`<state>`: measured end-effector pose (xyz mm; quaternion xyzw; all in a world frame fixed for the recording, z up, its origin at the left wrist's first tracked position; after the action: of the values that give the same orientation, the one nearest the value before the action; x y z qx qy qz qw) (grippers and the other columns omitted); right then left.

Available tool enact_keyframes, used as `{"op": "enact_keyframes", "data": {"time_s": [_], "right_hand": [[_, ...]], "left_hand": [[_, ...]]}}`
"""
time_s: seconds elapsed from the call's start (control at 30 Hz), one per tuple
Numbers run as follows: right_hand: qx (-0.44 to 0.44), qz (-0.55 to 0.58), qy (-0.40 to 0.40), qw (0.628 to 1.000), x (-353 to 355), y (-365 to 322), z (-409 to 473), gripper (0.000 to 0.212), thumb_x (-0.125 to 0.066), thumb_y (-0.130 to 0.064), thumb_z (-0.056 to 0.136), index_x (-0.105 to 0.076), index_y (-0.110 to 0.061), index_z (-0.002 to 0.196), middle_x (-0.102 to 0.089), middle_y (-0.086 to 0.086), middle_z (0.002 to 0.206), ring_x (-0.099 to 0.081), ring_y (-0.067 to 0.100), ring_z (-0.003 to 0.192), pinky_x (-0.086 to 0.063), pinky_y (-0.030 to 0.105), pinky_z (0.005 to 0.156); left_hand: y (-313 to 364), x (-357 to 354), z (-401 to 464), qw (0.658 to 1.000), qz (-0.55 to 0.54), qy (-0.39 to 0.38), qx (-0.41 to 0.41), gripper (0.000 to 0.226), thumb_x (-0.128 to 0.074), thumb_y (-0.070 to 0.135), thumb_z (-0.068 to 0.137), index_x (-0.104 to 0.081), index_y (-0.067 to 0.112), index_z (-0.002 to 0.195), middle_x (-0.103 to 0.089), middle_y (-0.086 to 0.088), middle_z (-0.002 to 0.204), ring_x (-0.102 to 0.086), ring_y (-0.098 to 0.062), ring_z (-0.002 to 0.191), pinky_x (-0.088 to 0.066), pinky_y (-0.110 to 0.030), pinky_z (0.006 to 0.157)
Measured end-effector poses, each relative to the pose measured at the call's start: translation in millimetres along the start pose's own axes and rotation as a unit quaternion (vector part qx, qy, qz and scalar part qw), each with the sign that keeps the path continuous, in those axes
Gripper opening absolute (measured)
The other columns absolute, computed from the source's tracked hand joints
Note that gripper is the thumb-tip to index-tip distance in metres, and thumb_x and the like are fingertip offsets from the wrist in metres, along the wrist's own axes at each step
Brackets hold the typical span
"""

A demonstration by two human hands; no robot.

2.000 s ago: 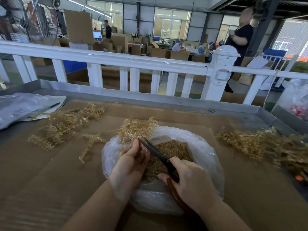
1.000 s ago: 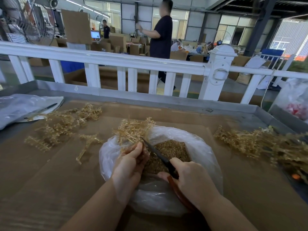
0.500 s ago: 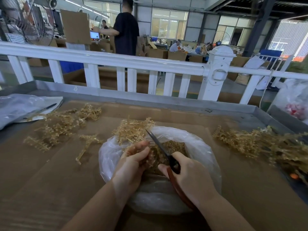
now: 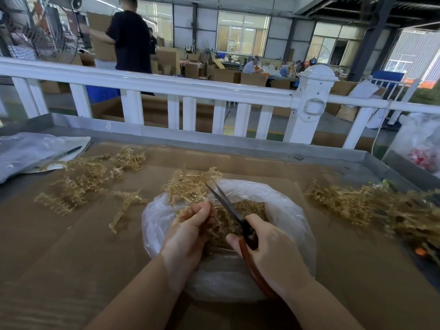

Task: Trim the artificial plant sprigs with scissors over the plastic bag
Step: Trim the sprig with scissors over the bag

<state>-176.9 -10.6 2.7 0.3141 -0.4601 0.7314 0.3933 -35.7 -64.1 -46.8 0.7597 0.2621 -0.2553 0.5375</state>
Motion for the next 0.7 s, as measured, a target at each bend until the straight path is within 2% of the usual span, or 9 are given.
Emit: {"op": "enact_keyframes", "data": {"time_s": [0.07, 0.1, 0.17, 0.23, 0.33, 0.43, 0.7], "right_hand": [[0.007, -0.022, -0.005, 1.000, -2, -2, -2, 0.037, -0.040, -0.070, 0.080, -0.046, -0.034, 0.087, -0.052, -0.013, 0.074, -0.049, 0.002, 0.072, -0.036, 0.014, 0.063], [0.010, -0.034, -0.007, 0.999, -3, -4, -3, 0.036, -0.040, -0.071, 0.081, -0.044, -0.036, 0.088, -0.050, -0.014, 0.075, -0.048, 0.002, 0.073, -0.033, 0.013, 0.062], [0.014, -0.053, -0.013, 0.998, -5, -6, -4, 0.034, -0.039, -0.071, 0.081, -0.041, -0.038, 0.090, -0.050, -0.014, 0.076, -0.046, 0.002, 0.075, -0.030, 0.012, 0.060], [0.015, -0.063, -0.016, 0.998, -5, -7, -4, 0.033, -0.038, -0.071, 0.082, -0.039, -0.039, 0.090, -0.050, -0.014, 0.077, -0.045, 0.002, 0.075, -0.029, 0.012, 0.060], [0.018, -0.071, -0.018, 0.997, -4, -8, -2, 0.033, -0.038, -0.070, 0.083, -0.041, -0.038, 0.091, -0.048, -0.015, 0.077, -0.046, 0.003, 0.076, -0.028, 0.013, 0.062], [0.026, -0.082, -0.021, 0.996, -4, -9, -1, 0.036, -0.036, -0.070, 0.084, -0.043, -0.037, 0.093, -0.047, -0.015, 0.077, -0.047, 0.003, 0.077, -0.029, 0.014, 0.063], [0.034, -0.073, -0.026, 0.996, -4, -13, 4, 0.035, -0.041, -0.067, 0.086, -0.042, -0.034, 0.093, -0.053, -0.012, 0.079, -0.049, 0.006, 0.076, -0.034, 0.017, 0.065]], "left_hand": [[0, 1, 0, 1.000, -0.001, 0.002, 0.001, 0.007, -0.062, 0.005, 0.083, -0.061, 0.005, 0.090, -0.061, -0.016, 0.092, -0.057, -0.028, 0.093, -0.046, -0.042, 0.100], [0, 1, 1, 1.000, 0.003, 0.001, 0.004, 0.004, -0.060, 0.005, 0.085, -0.060, 0.006, 0.088, -0.062, -0.015, 0.091, -0.058, -0.027, 0.091, -0.048, -0.041, 0.097], [-1, 2, 1, 1.000, 0.012, -0.005, 0.006, 0.004, -0.060, 0.006, 0.085, -0.060, 0.008, 0.082, -0.065, -0.008, 0.075, -0.063, -0.018, 0.072, -0.057, -0.032, 0.074], [-1, 2, 2, 1.000, 0.015, -0.008, 0.007, 0.009, -0.058, 0.006, 0.088, -0.060, 0.008, 0.080, -0.066, -0.004, 0.064, -0.064, -0.013, 0.058, -0.055, -0.024, 0.055], [-2, 1, 1, 1.000, 0.012, -0.020, 0.015, 0.007, -0.058, 0.005, 0.088, -0.062, 0.006, 0.084, -0.069, -0.008, 0.070, -0.069, -0.017, 0.064, -0.057, -0.027, 0.056], [-3, -2, -2, 0.999, 0.008, -0.029, 0.019, 0.010, -0.058, 0.004, 0.086, -0.064, 0.005, 0.078, -0.071, -0.011, 0.073, -0.071, -0.020, 0.067, -0.057, -0.029, 0.055], [0, -8, -6, 0.999, 0.015, -0.036, -0.004, 0.012, -0.053, -0.002, 0.090, -0.059, 0.001, 0.080, -0.065, -0.007, 0.059, -0.065, -0.013, 0.050, -0.052, -0.020, 0.048]]}}
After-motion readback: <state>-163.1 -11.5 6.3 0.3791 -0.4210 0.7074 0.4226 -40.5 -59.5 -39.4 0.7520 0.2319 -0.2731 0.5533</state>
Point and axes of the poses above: each hand's wrist, its own z-axis towards the middle knuckle, its own x-axis out of the back of the hand, y = z × x, the point moved 7 cm from there along z, towards the middle knuckle
